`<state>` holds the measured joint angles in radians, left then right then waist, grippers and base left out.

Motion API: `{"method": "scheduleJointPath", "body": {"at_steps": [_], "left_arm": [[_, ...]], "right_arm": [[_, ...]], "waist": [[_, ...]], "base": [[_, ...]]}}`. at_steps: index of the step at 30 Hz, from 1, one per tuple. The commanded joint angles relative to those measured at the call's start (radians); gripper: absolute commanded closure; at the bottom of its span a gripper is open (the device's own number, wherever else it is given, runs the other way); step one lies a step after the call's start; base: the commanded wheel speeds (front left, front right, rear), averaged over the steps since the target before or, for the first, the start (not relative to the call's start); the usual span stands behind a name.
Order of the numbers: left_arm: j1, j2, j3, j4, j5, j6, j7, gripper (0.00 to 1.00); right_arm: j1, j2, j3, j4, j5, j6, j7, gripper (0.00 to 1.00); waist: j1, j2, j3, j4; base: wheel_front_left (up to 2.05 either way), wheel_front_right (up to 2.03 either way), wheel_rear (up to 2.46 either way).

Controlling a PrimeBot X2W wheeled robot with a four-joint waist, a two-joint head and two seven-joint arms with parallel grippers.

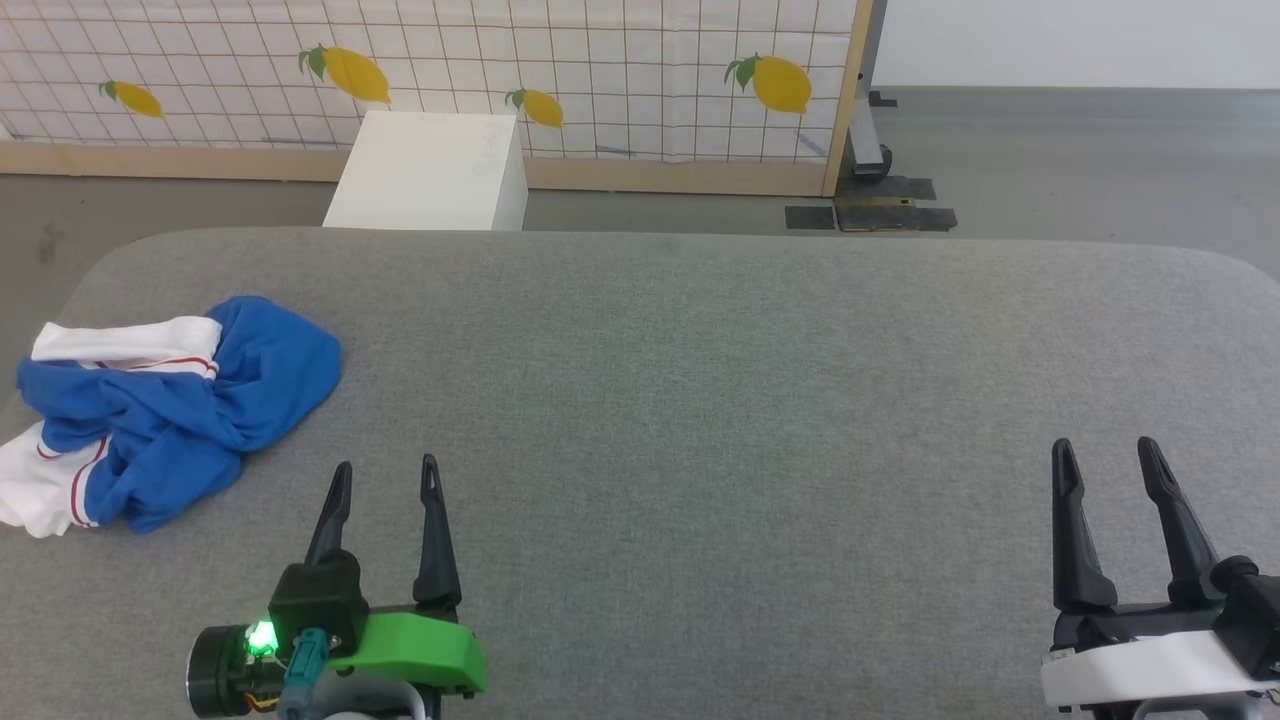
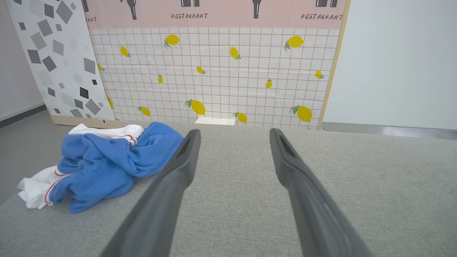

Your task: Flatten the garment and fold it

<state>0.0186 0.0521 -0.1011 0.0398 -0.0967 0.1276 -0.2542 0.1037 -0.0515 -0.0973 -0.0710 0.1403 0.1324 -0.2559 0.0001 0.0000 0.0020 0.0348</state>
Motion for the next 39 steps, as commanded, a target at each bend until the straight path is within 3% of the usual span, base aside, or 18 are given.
{"method": "scheduleJointPath", "body": {"at_steps": [1, 30, 39], "left_arm": [[-0.015, -0.002, 0.001, 0.003, 0.002, 0.004, -0.008, 0.0], [-0.017, -0.002, -0.009, 0.029, -0.023, -0.015, -0.008, 0.0], [-0.031, -0.002, -0.006, 0.044, -0.035, -0.014, -0.008, 0.0]], "right_arm": [[0.012, 0.001, -0.002, 0.001, 0.004, -0.002, -0.006, 0.0], [0.016, 0.001, 0.006, 0.016, -0.001, -0.002, -0.006, 0.0], [0.018, 0.001, 0.004, 0.018, -0.002, -0.002, -0.006, 0.0]], "waist": [[-0.0001, 0.0, 0.0, 0.0], [-0.0001, 0.0, 0.003, 0.011], [-0.0001, 0.0, 0.003, 0.071]], "base": [[0.0, 0.0, 0.0], [0.0, 0.0, 0.0], [0.0, 0.0, 0.0]]}}
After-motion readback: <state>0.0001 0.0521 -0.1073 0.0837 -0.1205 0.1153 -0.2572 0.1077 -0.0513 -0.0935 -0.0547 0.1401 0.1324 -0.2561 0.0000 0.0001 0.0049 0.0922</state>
